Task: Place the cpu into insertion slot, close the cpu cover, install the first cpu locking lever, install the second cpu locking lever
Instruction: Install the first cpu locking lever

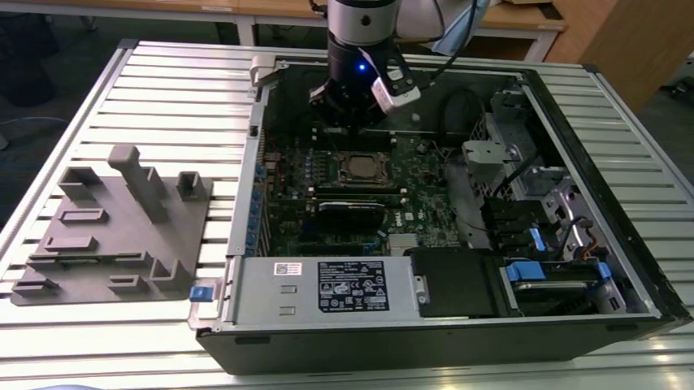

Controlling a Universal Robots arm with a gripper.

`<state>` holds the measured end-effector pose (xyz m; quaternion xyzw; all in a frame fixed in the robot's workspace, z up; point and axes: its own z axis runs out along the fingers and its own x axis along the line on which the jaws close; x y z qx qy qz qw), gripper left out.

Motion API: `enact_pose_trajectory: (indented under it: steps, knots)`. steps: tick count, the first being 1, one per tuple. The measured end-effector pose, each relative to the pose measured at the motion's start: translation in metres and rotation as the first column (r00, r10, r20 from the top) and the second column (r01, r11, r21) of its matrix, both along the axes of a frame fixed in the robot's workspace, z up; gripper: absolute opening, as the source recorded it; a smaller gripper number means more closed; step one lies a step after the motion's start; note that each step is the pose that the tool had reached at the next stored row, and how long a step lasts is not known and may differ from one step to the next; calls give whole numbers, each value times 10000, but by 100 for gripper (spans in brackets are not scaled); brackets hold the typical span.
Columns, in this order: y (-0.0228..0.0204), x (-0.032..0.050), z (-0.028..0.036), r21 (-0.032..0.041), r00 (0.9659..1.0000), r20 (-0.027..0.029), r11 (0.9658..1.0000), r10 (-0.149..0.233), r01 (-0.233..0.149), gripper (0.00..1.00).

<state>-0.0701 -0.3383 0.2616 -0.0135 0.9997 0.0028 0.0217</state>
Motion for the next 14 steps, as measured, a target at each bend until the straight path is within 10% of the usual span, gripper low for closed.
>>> enact_pose_trajectory:
  steps: [14]
  knots:
    - [0,-310,-4,0,10000,38,10000,0,0,11]
